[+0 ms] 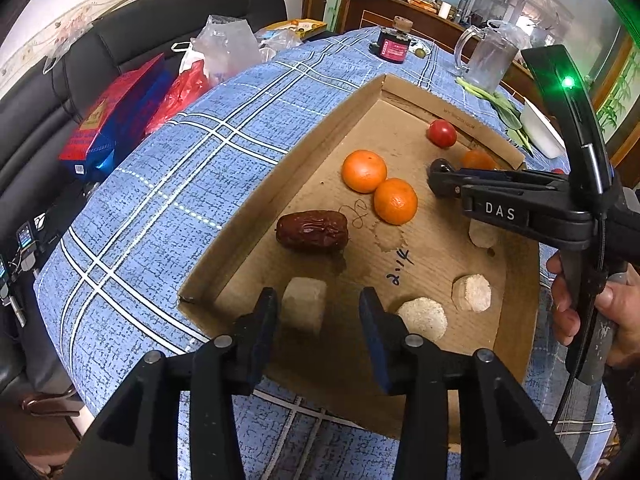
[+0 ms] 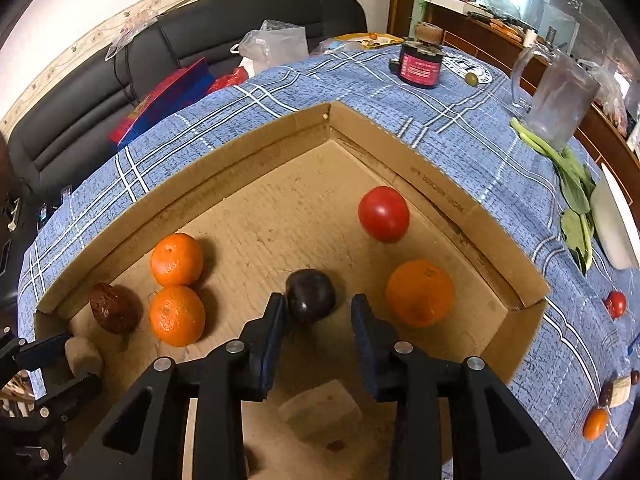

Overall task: Organize fruits
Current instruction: 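Open the left tool to drop the tan cube while the right tool releases the plum, then withdraw both open tools from the tray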

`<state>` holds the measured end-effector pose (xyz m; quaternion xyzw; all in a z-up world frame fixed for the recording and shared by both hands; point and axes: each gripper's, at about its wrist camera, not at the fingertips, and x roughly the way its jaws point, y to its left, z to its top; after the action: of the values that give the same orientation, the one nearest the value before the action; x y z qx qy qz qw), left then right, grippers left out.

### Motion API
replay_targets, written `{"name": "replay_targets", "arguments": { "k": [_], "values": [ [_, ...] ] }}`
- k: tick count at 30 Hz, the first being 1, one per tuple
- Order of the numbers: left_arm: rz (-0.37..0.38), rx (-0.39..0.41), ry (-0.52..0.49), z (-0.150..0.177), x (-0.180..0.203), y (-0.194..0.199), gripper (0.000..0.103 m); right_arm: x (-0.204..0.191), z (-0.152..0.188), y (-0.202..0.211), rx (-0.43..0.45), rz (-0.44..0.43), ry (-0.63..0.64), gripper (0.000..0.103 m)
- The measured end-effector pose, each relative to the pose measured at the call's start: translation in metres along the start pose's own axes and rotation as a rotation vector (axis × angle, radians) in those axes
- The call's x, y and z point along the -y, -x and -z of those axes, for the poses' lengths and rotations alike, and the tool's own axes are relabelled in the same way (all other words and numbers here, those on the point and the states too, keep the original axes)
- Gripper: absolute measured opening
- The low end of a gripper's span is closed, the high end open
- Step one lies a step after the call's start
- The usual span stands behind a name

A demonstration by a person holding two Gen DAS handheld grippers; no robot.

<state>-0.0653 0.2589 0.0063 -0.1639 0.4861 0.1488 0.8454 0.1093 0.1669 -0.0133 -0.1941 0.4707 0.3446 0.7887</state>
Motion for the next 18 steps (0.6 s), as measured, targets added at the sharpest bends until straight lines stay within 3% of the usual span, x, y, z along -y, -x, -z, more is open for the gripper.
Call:
{"name": "replay_targets", "arguments": {
  "k": [6,12,18],
  "values": [
    [-0.016,0.027,-0.004,0.003,0.001,0.011,0.043,0.002,0.006,0.015,0.018,0.004,-0.024,0.037],
    [-0.045,0.087,-0.014,0.006,0.008,0.029,0.051,-0.001,0.021,0.041,0.040,0.011,-0.041,0.037],
    [-0.056,0.156,-0.056,0.006,0.029,0.049,0.065,0.006,0.054,0.081,0.087,0.049,-0.079,0.038]
  ]
}}
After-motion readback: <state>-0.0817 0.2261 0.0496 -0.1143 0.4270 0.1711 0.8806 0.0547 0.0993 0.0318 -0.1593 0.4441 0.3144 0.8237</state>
